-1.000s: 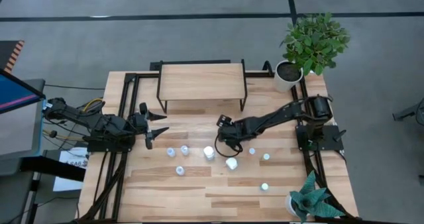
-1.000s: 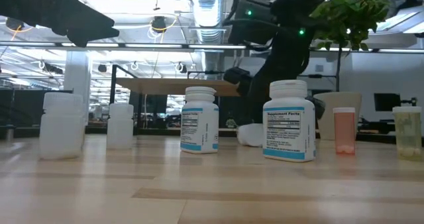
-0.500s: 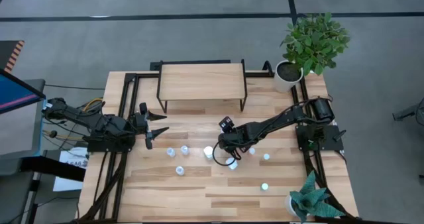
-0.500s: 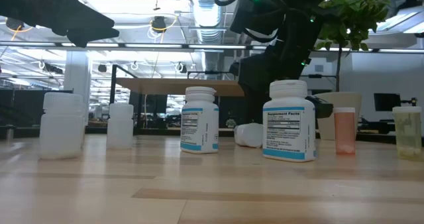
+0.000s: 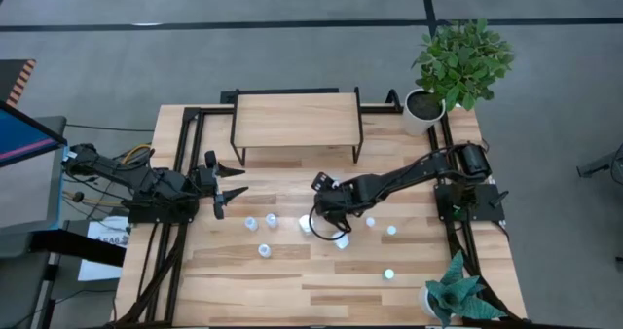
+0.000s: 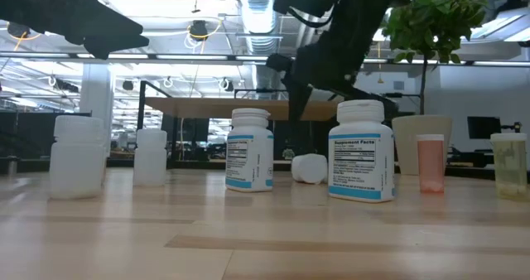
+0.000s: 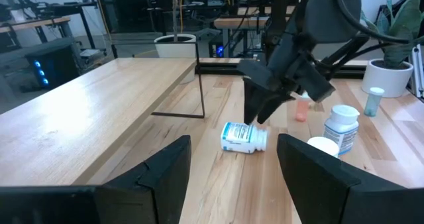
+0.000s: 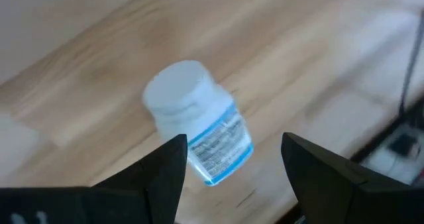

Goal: Pick and place medicine bottles onto shelf by color
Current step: Put the top white pill bottle on the shelf

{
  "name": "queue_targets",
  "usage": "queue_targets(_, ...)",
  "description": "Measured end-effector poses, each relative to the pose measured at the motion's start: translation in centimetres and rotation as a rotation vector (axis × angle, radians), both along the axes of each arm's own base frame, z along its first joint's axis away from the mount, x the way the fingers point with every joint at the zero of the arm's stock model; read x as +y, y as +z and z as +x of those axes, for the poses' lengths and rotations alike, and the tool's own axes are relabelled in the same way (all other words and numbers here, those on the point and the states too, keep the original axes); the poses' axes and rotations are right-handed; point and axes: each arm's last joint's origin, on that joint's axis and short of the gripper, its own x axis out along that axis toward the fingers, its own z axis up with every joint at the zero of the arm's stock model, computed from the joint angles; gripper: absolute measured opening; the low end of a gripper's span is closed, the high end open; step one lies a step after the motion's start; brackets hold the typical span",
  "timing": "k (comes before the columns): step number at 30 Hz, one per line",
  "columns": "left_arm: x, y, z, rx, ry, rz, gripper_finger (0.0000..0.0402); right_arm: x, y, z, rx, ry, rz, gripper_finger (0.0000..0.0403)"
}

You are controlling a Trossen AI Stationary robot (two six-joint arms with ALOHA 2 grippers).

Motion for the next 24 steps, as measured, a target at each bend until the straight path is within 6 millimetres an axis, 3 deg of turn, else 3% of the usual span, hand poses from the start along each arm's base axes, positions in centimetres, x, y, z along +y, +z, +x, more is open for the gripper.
queue_targets(10, 0.0, 0.0, 0.0, 0.0, 0.0, 0.0, 0.0214, 0.0, -0.2, 0.0, 0.093, 0.193, 0.011, 0.027)
queue_targets(24, 0.0, -0.1, 0.0, 0.0, 0.003, -0.022, 0.0214, 0.5, -3.4, 0.6, 0.214, 0.313, -0.02, 0.027)
